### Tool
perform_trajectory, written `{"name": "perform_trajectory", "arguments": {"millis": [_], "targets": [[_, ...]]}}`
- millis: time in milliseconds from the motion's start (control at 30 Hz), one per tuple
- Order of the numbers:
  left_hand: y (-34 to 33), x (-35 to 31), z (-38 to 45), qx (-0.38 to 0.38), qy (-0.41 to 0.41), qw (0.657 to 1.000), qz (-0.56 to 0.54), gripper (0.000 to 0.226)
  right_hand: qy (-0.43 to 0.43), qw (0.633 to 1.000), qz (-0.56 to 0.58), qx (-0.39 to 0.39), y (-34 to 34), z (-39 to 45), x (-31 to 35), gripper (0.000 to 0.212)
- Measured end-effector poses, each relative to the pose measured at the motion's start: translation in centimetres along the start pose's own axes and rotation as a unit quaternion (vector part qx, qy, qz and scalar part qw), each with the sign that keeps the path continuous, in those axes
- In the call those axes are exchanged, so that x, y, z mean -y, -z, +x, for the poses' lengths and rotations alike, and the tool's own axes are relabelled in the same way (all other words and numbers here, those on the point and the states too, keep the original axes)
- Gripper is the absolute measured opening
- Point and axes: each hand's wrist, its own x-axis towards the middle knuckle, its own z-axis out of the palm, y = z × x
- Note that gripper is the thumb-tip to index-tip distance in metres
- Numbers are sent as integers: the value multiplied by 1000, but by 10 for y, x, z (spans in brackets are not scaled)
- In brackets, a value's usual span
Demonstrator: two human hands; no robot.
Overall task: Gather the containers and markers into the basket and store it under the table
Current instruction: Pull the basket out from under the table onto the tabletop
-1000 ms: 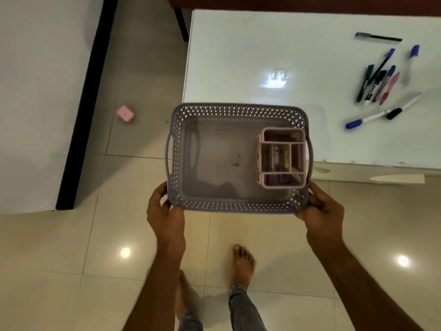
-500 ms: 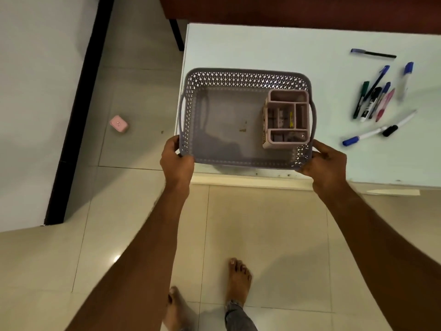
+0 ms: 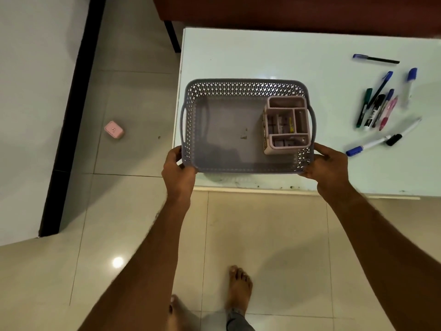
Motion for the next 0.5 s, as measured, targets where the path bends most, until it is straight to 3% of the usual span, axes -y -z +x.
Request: {"name": "perform_trajectory", "arguments": {"millis": [167, 367, 500], "targets": [[3, 7, -5, 6, 11, 1000, -10, 56, 4, 1000, -23, 12, 0, -3, 4, 53], [12, 12, -2, 38, 5, 999, -16, 55, -11, 1000, -25, -7, -5, -14, 6, 54], [23, 17, 1, 44, 11, 998, -44, 51, -72, 982, -16, -175, -11, -30, -1, 48]]}}
